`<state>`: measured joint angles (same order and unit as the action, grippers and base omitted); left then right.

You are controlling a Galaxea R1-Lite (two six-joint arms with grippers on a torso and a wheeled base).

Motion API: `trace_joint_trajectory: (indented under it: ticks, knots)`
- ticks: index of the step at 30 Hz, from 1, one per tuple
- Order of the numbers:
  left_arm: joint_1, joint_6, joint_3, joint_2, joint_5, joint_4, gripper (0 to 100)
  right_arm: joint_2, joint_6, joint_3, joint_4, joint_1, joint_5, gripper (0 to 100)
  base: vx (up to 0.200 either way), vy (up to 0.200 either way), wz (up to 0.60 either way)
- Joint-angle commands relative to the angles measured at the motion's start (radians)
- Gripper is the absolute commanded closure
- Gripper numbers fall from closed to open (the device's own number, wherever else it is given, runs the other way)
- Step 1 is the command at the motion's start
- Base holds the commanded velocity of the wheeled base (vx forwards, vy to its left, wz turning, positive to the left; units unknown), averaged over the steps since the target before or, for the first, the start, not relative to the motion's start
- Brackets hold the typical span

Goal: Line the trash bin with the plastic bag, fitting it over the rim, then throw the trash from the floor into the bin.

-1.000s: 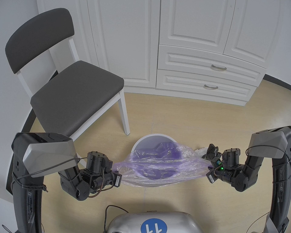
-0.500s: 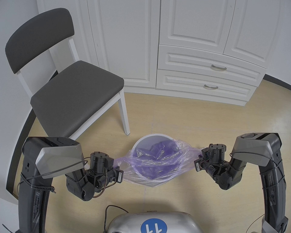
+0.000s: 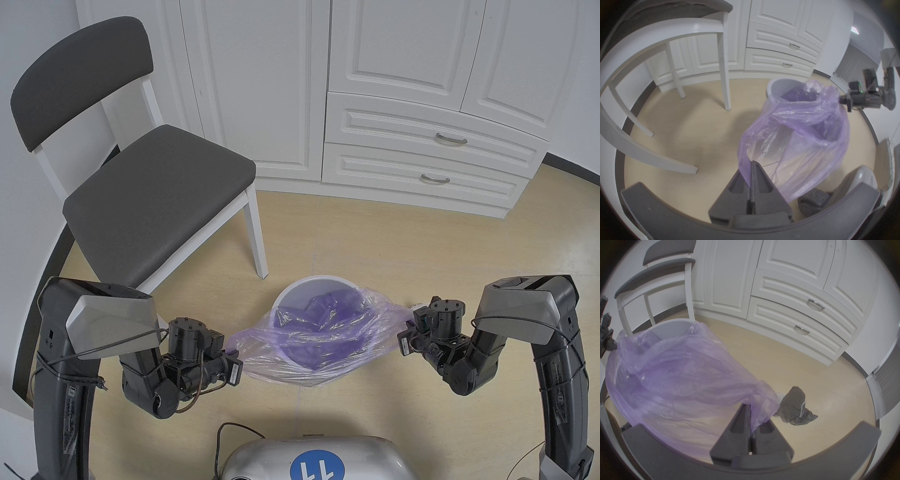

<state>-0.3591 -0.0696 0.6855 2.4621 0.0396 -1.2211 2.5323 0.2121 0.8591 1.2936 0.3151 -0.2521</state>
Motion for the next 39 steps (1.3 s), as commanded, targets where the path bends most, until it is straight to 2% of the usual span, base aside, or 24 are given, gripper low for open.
trace_joint_trajectory:
  ticks: [1, 3, 6, 13, 17, 18, 19, 21, 22, 23, 25, 30, 34, 39]
  knots:
    - [0.037, -0.053, -0.073, -0.042, 0.06, -0.006, 100, 0.009, -0.005, 0.017, 0.038, 0.018, 0.001, 100, 0.0, 0.0, 0.0]
    - [0.037, -0.065, -0.081, -0.04, 0.071, -0.008, 100, 0.011, -0.01, 0.023, 0.042, 0.022, -0.001, 100, 0.0, 0.0, 0.0]
    - [0.026, -0.098, -0.1, -0.015, 0.082, -0.041, 100, 0.026, -0.06, 0.047, 0.044, 0.048, -0.006, 100, 0.0, 0.0, 0.0]
    - [-0.032, -0.098, -0.11, 0.078, 0.071, -0.19, 100, 0.037, -0.06, 0.015, 0.061, 0.07, 0.01, 100, 0.0, 0.0, 0.0]
    - [-0.044, -0.101, -0.139, 0.067, 0.071, -0.207, 100, 0.008, 0.016, -0.023, 0.093, 0.047, 0.189, 100, 0.0, 0.0, 0.0]
    - [-0.044, -0.101, -0.139, 0.067, 0.071, -0.207, 100, 0.008, 0.02, -0.023, 0.093, 0.044, 0.194, 100, 0.0, 0.0, 0.0]
    - [-0.044, -0.101, -0.144, 0.063, 0.071, -0.209, 100, 0.002, 0.05, -0.032, 0.093, 0.022, 0.241, 100, 0.0, 0.0, 0.0]
    - [-0.044, -0.101, -0.144, 0.06, 0.071, -0.207, 100, -0.004, 0.075, -0.034, 0.095, 0.004, 0.267, 100, 0.0, 0.0, 0.0]
    - [-0.044, -0.101, -0.144, 0.06, 0.071, -0.207, 100, -0.018, 0.096, -0.035, 0.092, -0.016, 0.336, 100, 0.0, 0.0, 0.0]
    - [-0.044, -0.101, -0.144, 0.058, 0.071, -0.207, 100, -0.02, 0.096, -0.034, 0.09, -0.018, 0.352, 100, 0.0, 0.0, 0.0]
    - [-0.044, -0.101, -0.146, 0.055, 0.071, -0.207, 100, -0.035, 0.105, -0.022, 0.07, -0.039, 0.478, 100, 0.0, 0.0, 0.0]
    - [-0.044, -0.101, -0.147, 0.054, 0.069, -0.207, 100, -0.049, 0.168, 0.041, -0.086, -0.07, 0.505, 100, 0.0, 0.0, 0.0]
    - [-0.043, -0.101, -0.147, 0.054, 0.071, -0.207, 100, -0.049, 0.179, 0.06, -0.125, -0.068, 0.551, 100, 0.0, 0.0, 0.0]
    - [-0.043, -0.101, -0.147, 0.055, 0.071, -0.207, 100, -0.046, 0.181, 0.074, -0.145, -0.057, 0.565, 100, 0.0, 0.0, 0.0]
